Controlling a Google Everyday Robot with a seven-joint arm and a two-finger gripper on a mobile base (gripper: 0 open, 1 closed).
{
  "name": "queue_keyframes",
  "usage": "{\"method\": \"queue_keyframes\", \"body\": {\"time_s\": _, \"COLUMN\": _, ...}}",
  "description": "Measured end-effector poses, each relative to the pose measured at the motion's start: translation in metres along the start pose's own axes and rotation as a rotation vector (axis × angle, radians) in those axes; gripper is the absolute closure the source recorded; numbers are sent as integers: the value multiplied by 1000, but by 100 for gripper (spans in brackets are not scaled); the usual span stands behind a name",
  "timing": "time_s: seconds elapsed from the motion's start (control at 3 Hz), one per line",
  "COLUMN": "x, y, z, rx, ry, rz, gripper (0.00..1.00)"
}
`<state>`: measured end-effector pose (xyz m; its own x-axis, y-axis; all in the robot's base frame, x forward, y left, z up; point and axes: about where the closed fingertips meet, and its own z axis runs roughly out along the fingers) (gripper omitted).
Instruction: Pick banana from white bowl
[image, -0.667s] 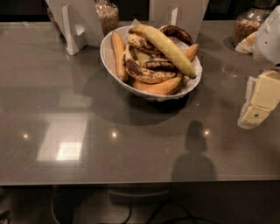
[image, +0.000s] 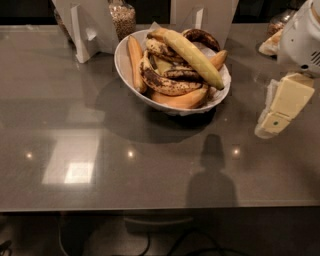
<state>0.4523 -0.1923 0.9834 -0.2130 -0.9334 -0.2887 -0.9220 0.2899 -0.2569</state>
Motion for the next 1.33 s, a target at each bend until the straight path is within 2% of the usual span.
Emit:
{"method": "queue_keyframes", "body": {"time_s": 0.33, "x": -43, "y": -10, "z": 10, "rx": 7, "ry": -102, "rz": 12, "gripper": 0}}
{"method": "queue_keyframes", "body": {"time_s": 0.67, "x": -80, "y": -24, "z": 18, "rx": 27, "ry": -193, "rz": 51, "gripper": 0}}
{"method": "queue_keyframes", "body": {"time_s": 1.0, "x": -102, "y": -41, "z": 24, "rx": 83, "ry": -264, "rz": 149, "gripper": 0}}
{"method": "queue_keyframes", "body": {"time_s": 1.33, "x": -106, "y": -46, "z": 21, "rx": 102, "ry": -282, "rz": 167, "gripper": 0}}
